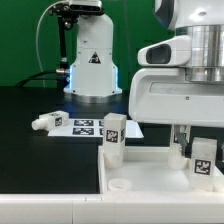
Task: Assemble square table
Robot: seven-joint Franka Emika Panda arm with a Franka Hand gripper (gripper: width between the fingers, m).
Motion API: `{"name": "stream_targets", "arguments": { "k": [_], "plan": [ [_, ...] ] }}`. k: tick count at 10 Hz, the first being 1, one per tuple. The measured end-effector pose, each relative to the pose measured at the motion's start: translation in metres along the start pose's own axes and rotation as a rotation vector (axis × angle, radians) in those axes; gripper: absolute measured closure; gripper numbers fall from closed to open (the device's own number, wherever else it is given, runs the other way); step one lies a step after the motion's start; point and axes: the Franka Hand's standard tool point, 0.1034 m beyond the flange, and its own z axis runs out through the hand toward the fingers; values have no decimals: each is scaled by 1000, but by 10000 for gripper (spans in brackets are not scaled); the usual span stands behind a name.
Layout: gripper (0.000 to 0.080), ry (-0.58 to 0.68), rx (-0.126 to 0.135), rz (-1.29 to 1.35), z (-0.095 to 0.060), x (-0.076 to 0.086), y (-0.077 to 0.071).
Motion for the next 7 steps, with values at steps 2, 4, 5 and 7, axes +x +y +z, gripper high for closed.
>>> {"name": "stream_targets", "arguments": {
  "k": [2,4,5,7],
  "plan": [
    [517,4,-3,264,0,1,2],
    [517,-43,4,623,0,2,7],
    [517,-70,17,835,0,1,7],
    [515,-66,-2,1124,1,-1,4]
  ]
}}
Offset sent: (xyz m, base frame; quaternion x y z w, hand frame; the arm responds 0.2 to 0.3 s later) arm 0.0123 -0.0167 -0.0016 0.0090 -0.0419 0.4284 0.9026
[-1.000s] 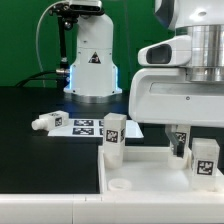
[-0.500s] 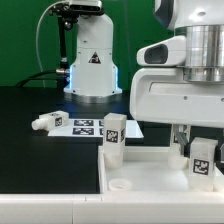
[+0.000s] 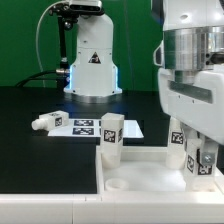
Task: Assemble square table
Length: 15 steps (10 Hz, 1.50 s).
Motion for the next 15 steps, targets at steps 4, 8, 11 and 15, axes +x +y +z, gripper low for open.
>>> {"name": "stream_targets", "arguments": {
  "k": [4,8,11,15],
  "plan": [
    [322,-11,0,-2,0,0,0],
    [157,-4,1,-551,-4,-22,4],
    [151,15,-10,-785,-3,-15,4],
    [151,48,-81,-1402,-1,-11,4]
  ]
}}
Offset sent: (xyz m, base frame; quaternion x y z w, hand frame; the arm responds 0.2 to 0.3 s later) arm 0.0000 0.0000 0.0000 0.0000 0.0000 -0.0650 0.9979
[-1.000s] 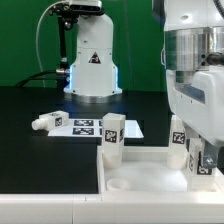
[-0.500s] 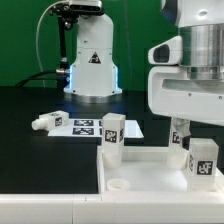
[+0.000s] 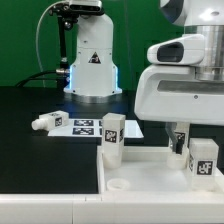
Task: Assemble square table
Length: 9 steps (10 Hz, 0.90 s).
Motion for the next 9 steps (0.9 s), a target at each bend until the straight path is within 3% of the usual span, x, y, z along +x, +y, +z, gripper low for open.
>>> {"name": "stream_targets", "arguments": {
  "k": [2,4,6,8,9],
  "plan": [
    [162,3,1,39,0,1,0],
    [509,4,-2,144,0,1,3],
    [509,-3,-11,290,0,1,7],
    [509,-16,-53,433,-1,3,19],
    [509,-16,-59,459,-1,3,22]
  ]
}}
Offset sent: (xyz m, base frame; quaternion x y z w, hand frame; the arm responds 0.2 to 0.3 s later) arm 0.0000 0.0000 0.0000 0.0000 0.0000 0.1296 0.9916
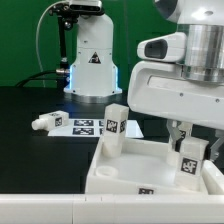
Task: Assemble square table
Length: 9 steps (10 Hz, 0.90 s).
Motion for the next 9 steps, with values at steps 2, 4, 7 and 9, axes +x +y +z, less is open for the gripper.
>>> {"name": "stream_targets", "arguments": {
  "k": [2,4,7,9],
  "plan": [
    [509,2,-3,2,0,2,2],
    [509,2,-3,2,0,2,3],
    [352,5,21,-18,-22,4,-4],
    [227,5,15,-17,-16,4,-2]
  ]
}}
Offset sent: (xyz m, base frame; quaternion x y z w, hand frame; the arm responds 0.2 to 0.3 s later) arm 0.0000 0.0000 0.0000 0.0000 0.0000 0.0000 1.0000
